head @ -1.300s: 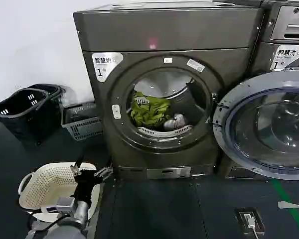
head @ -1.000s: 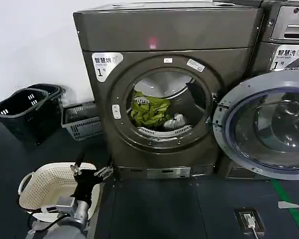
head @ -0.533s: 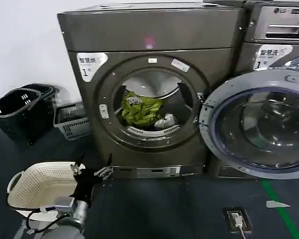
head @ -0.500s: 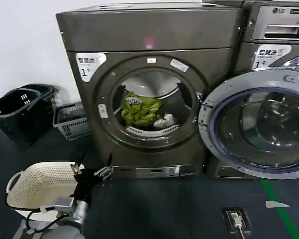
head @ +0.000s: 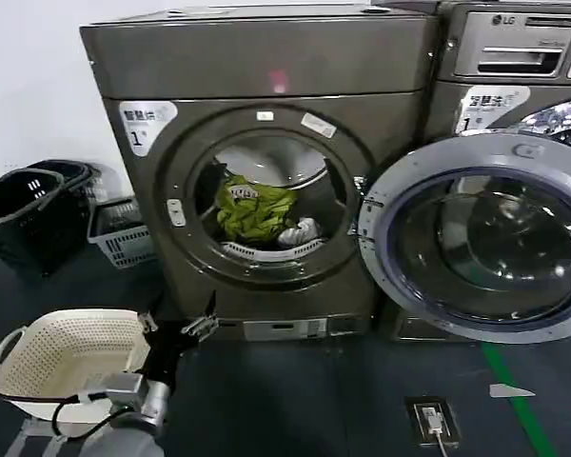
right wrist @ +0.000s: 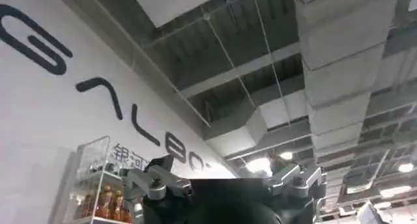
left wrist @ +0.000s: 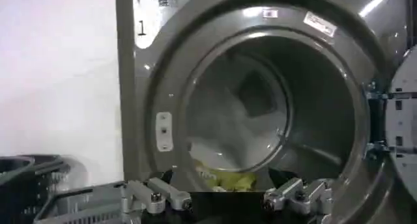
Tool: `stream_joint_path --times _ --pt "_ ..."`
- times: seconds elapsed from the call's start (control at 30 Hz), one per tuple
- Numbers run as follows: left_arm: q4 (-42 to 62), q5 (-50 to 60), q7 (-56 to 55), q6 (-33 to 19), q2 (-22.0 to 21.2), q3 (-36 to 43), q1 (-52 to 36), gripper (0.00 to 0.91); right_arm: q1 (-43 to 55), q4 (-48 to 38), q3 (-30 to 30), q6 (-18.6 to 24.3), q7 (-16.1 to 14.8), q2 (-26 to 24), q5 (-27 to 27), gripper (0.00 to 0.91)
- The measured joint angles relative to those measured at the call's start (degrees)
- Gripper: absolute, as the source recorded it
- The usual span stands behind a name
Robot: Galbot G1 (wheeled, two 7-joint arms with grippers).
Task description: Grasp the clothes from the dryer.
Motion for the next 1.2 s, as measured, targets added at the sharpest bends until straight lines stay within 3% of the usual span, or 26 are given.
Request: stream_joint_path --times 1.2 --pt "-1.8 -1.2 0.5 0.3 0.9 -0.1 0.7 0.907 -0.9 0.9 1.7 1.6 -0.2 0.6 3.2 0.907"
